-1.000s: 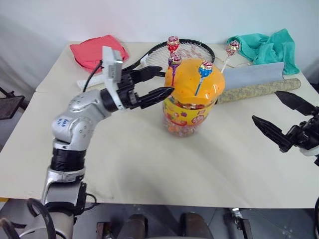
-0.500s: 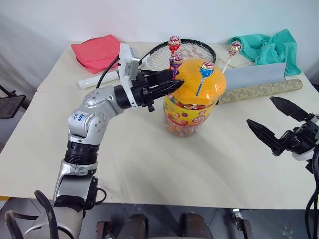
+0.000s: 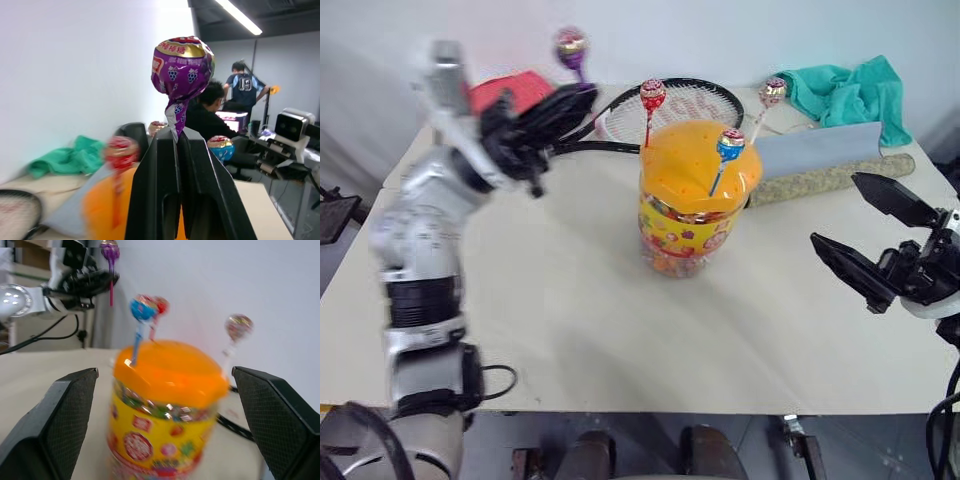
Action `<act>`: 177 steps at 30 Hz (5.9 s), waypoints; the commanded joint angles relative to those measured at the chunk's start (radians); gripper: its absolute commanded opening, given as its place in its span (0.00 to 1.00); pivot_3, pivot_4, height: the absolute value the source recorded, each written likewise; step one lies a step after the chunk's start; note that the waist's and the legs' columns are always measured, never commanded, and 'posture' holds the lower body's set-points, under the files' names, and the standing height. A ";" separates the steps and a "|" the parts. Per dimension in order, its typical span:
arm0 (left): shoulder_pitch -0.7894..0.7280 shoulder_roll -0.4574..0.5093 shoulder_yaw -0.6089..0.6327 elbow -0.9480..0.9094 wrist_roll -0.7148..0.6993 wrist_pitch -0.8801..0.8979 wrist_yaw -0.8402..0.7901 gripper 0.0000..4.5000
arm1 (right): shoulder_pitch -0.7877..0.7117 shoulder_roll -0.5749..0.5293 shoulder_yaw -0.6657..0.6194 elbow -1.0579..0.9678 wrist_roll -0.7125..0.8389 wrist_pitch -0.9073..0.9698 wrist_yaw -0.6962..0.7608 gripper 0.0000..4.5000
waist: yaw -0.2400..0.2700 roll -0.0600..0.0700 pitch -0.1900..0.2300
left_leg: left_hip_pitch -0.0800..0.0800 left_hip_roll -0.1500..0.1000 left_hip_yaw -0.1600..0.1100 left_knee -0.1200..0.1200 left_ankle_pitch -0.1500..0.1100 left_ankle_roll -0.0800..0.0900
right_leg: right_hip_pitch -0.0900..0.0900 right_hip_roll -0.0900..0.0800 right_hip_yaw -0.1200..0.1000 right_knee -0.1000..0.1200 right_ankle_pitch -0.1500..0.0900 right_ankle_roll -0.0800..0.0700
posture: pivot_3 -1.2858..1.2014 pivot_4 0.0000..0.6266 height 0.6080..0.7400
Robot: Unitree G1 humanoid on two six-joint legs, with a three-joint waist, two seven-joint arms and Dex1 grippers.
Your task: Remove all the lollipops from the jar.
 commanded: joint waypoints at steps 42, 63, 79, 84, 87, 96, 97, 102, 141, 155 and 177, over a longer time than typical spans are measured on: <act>0.203 0.227 0.053 0.131 0.237 -0.229 -0.193 0.86 | 0.028 -0.076 -0.110 0.064 -0.040 -0.040 0.125 1.00 | 0.048 0.000 0.002 | -0.001 -0.003 -0.002 0.002 0.000 0.002 | 0.004 -0.006 -0.001 -0.007 0.002 0.003 | 0.52 0.24 1.00; -0.363 -0.245 -0.204 0.537 0.358 -0.260 -0.172 0.72 | 0.085 -0.026 -0.140 -0.022 -0.068 -0.040 0.001 1.00 | 0.021 -0.003 0.003 | -0.012 -0.005 -0.002 0.012 -0.001 0.004 | -0.002 -0.005 -0.009 -0.001 0.003 0.005 | 0.52 0.24 1.00; -0.333 -0.261 -0.077 0.440 0.252 -0.194 -0.152 0.01 | 0.078 -0.015 -0.111 -0.027 -0.062 -0.047 -0.011 1.00 | 0.020 -0.003 0.003 | -0.013 -0.005 -0.003 0.014 -0.001 0.004 | -0.002 -0.005 -0.009 0.000 0.003 0.005 | 0.52 0.24 1.00; -0.289 -0.182 0.123 0.360 0.122 -0.116 0.010 0.01 | 0.057 -0.003 -0.080 -0.018 -0.064 -0.055 -0.010 1.00 | 0.008 -0.003 0.003 | -0.012 -0.004 -0.003 0.013 -0.001 0.004 | -0.003 -0.005 -0.009 0.001 0.003 0.005 | 0.52 0.24 1.00; -0.094 0.017 0.082 0.221 0.175 0.017 -0.023 0.01 | 0.042 0.003 -0.047 -0.020 -0.056 -0.050 0.009 1.00 | -0.007 -0.001 0.002 | -0.010 -0.004 -0.003 0.011 -0.001 0.004 | -0.003 -0.005 -0.009 0.002 0.003 0.005 | 0.52 0.24 1.00; 0.508 0.363 0.175 -0.039 0.361 0.210 0.156 0.01 | 0.000 -0.042 0.051 0.039 -0.099 -0.080 0.176 1.00 | 0.010 -0.002 0.003 | -0.010 -0.002 -0.013 0.008 -0.001 0.004 | -0.002 -0.007 -0.006 -0.001 0.003 0.004 | 0.52 0.24 1.00; 0.562 0.359 0.196 -0.089 0.346 0.290 0.188 0.01 | -0.003 -0.046 0.071 0.050 -0.110 -0.088 0.205 1.00 | 0.017 -0.002 0.003 | -0.010 -0.002 -0.014 0.008 -0.001 0.004 | -0.002 -0.008 -0.006 -0.001 0.003 0.004 | 0.52 0.24 1.00; 0.780 0.245 0.273 -0.337 0.273 0.489 0.290 0.01 | -0.033 -0.051 0.123 0.099 -0.134 -0.099 0.281 1.00 | 0.028 -0.001 0.004 | -0.011 -0.004 -0.016 0.010 -0.001 0.005 | -0.002 -0.010 -0.003 0.000 0.003 0.004 | 0.52 0.24 1.00; 0.311 0.220 0.053 -0.157 0.122 -0.146 -0.253 0.99 | -0.379 -0.075 0.259 -0.014 -0.014 0.398 -0.250 1.00 | -0.005 0.001 0.003 | -0.012 -0.005 -0.004 0.004 -0.001 0.004 | -0.003 -0.008 -0.008 -0.005 0.003 0.005 | 0.52 0.24 1.00; 0.333 0.213 0.071 -0.191 0.079 -0.136 -0.219 1.00 | -0.455 0.007 0.339 -0.018 -0.065 0.403 -0.300 0.13 | -0.008 0.001 0.003 | -0.011 -0.005 -0.005 0.005 -0.001 0.004 | -0.003 -0.008 -0.008 -0.005 0.003 0.005 | 0.52 0.24 1.00; 0.348 0.226 -0.027 -0.227 0.138 -0.212 -0.292 1.00 | -0.234 -0.466 0.255 0.748 -0.442 0.219 -0.017 0.01 | -0.009 0.004 0.004 | -0.012 -0.007 -0.001 0.005 0.000 0.007 | -0.002 -0.009 -0.008 -0.007 0.004 0.004 | 0.52 0.24 1.00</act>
